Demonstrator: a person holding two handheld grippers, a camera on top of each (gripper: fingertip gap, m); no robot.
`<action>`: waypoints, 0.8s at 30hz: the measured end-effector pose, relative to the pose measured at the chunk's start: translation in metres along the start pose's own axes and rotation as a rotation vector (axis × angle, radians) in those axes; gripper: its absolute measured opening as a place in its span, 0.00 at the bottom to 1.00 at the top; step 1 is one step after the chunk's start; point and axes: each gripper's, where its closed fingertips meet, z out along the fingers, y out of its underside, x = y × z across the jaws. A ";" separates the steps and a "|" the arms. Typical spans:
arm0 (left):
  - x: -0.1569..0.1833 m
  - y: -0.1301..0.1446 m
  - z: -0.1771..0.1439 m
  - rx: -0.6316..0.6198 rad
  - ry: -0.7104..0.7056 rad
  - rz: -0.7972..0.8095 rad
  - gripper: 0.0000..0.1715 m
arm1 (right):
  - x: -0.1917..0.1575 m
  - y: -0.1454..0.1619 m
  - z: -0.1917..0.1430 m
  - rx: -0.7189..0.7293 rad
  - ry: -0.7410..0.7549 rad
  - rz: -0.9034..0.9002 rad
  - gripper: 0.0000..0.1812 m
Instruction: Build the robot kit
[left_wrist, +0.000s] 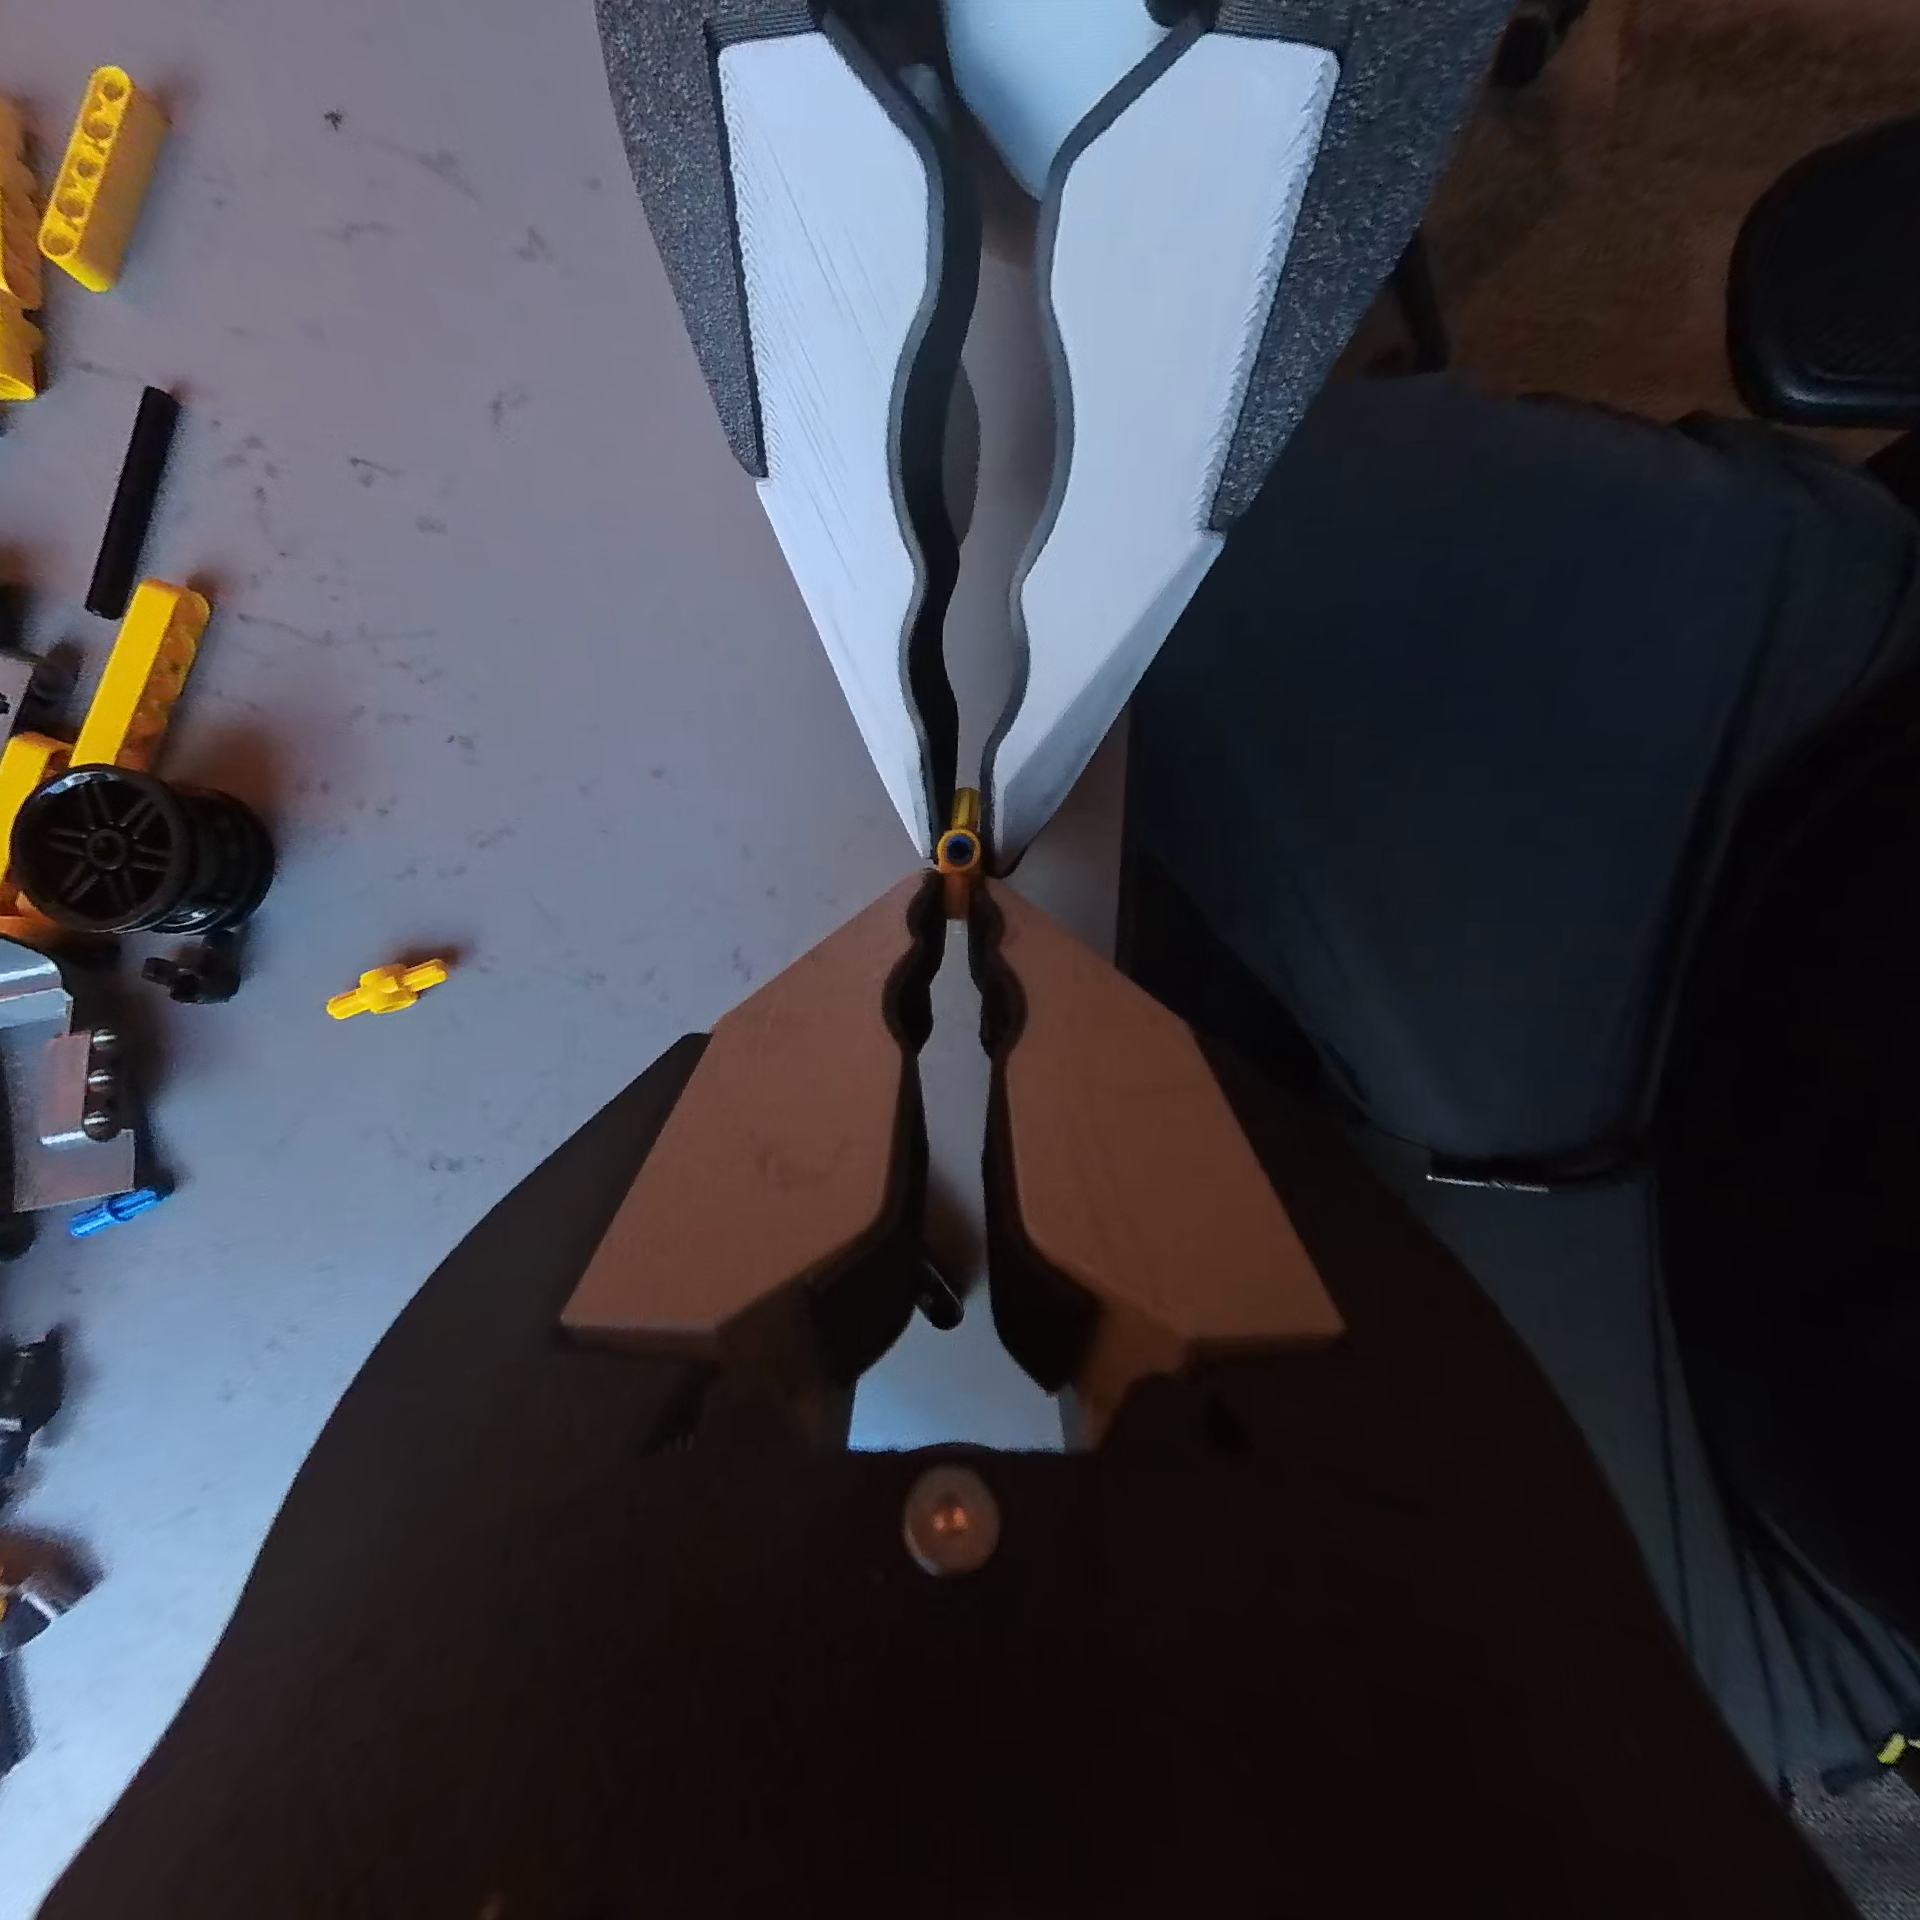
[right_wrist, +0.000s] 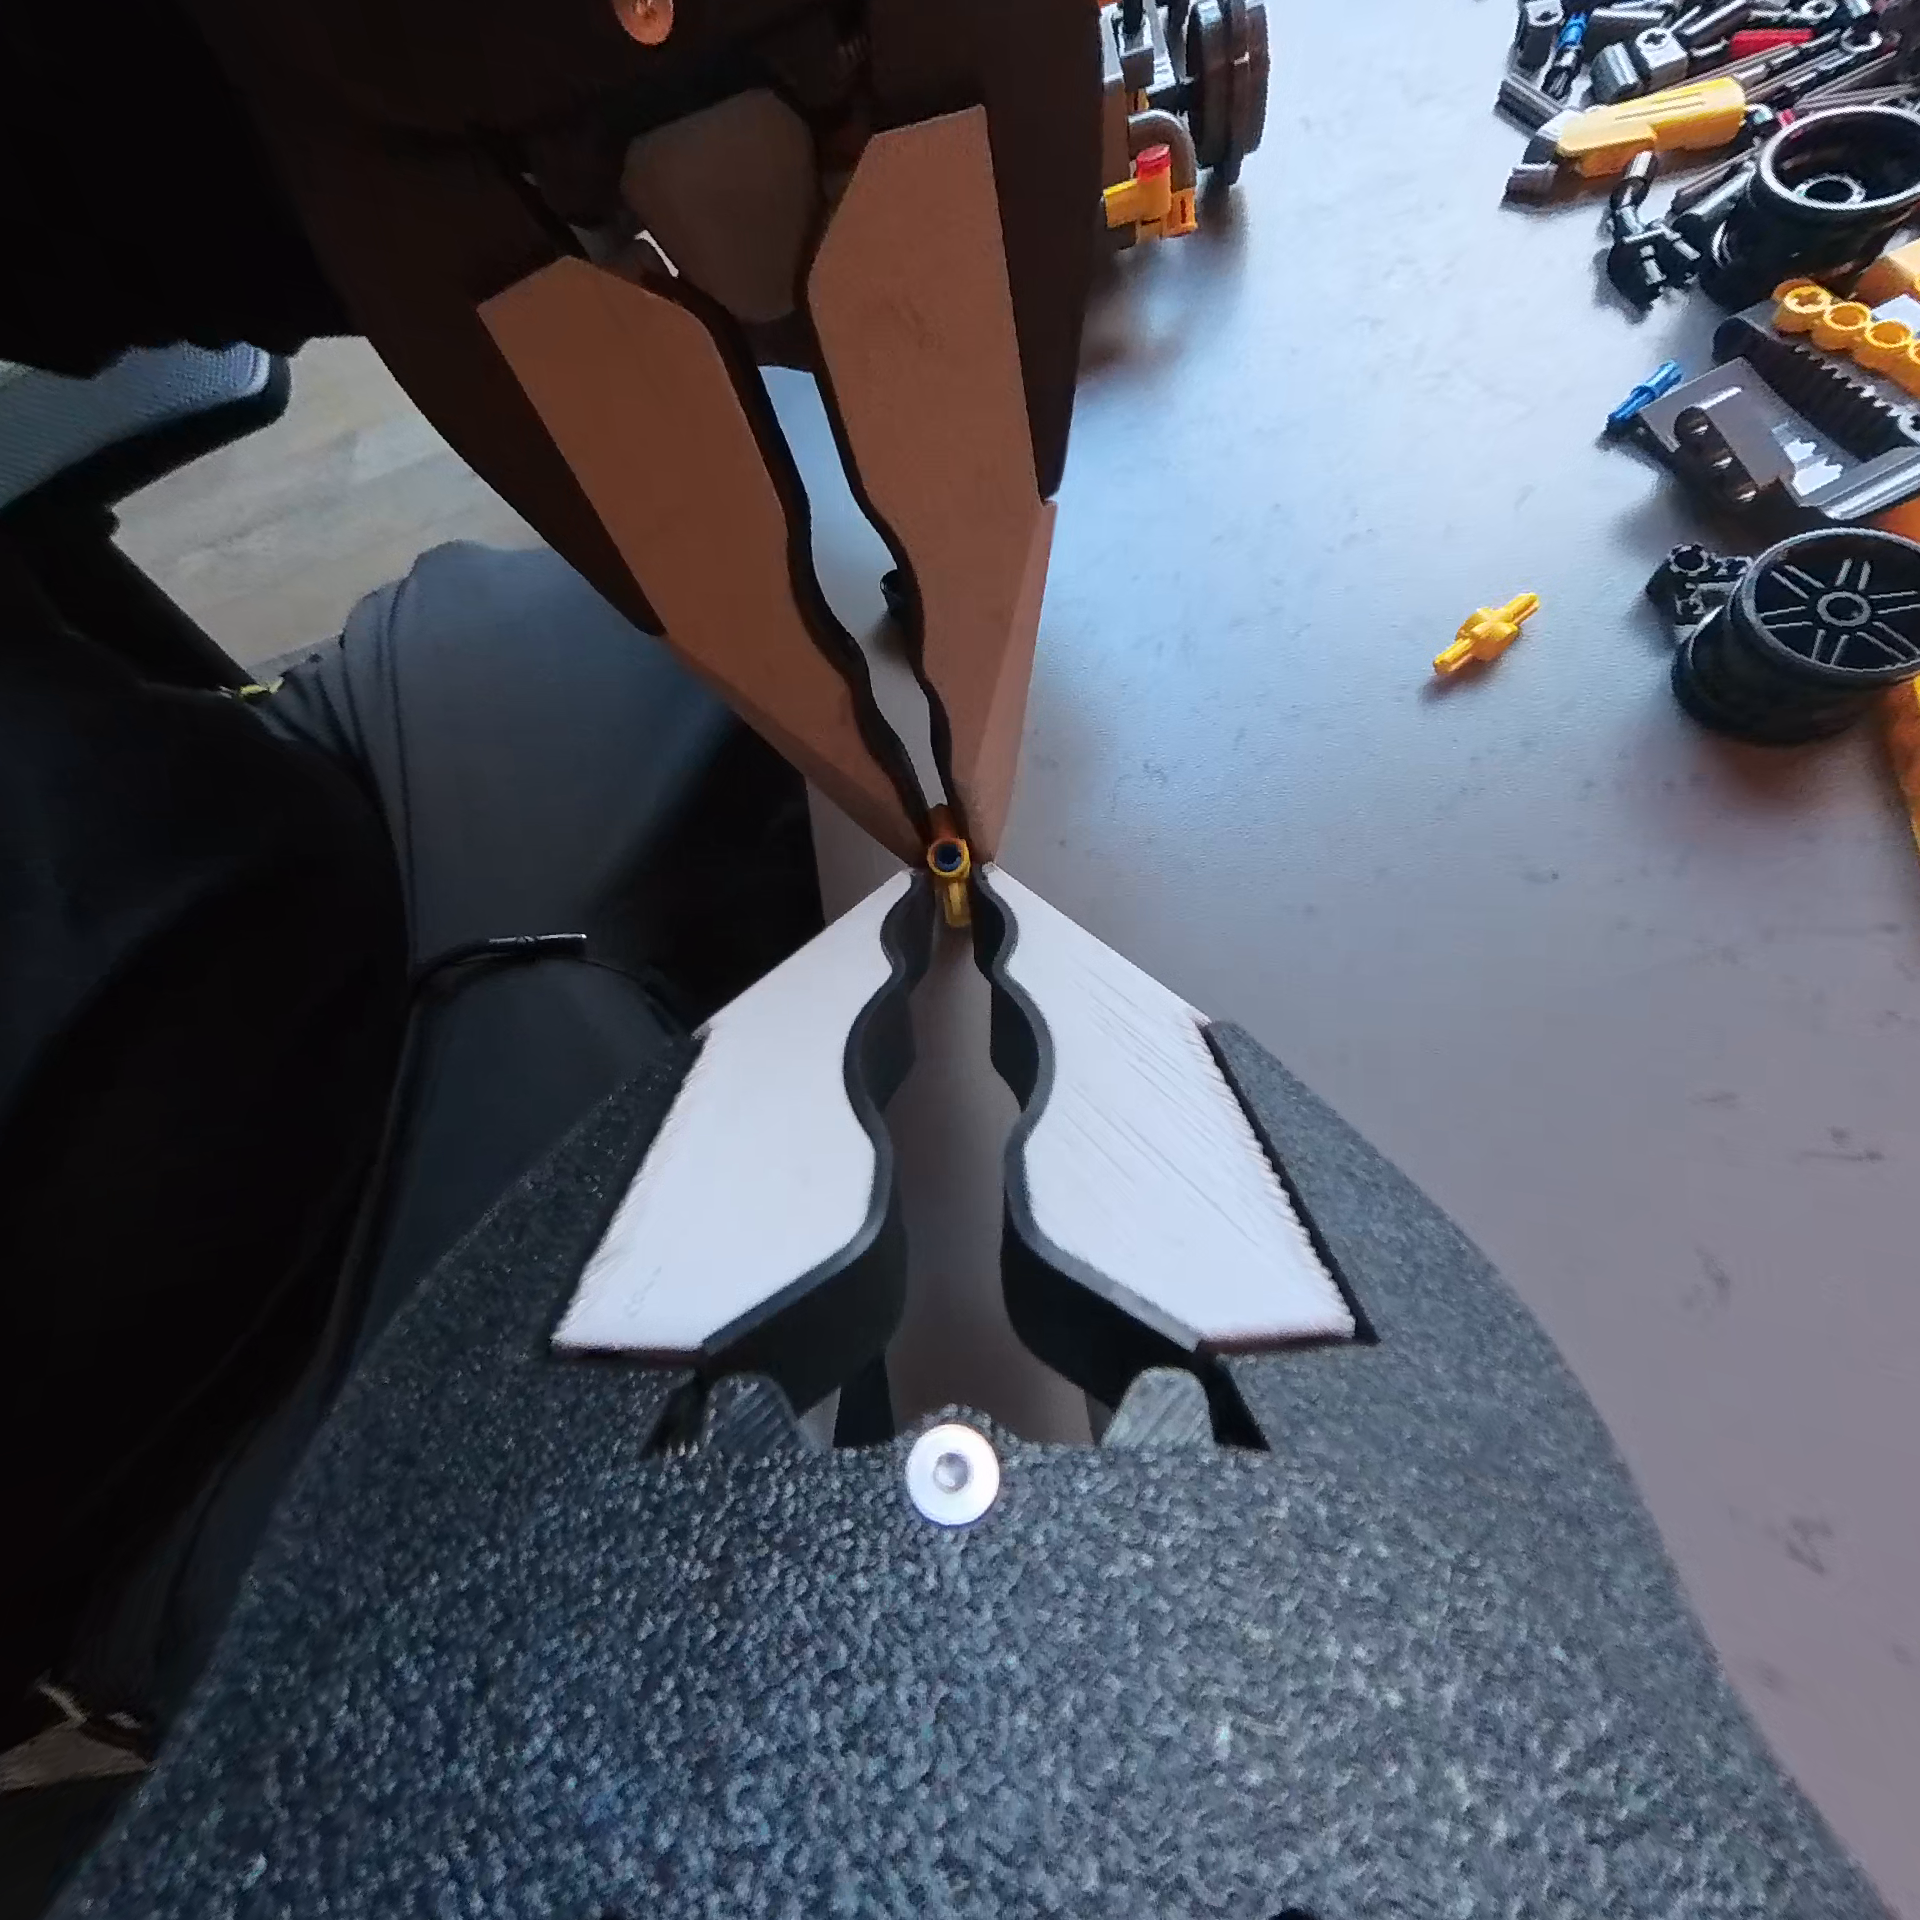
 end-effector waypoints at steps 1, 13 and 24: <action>0.000 0.000 0.000 0.004 0.000 0.000 0.01 | 0.000 0.000 0.000 -0.001 0.000 -0.001 0.03; -0.001 -0.001 0.000 0.011 -0.001 0.001 0.01 | 0.001 0.000 -0.001 0.001 0.004 0.008 0.03; -0.001 -0.001 0.000 0.022 0.005 -0.010 0.00 | 0.001 0.000 0.000 0.004 -0.009 0.030 0.03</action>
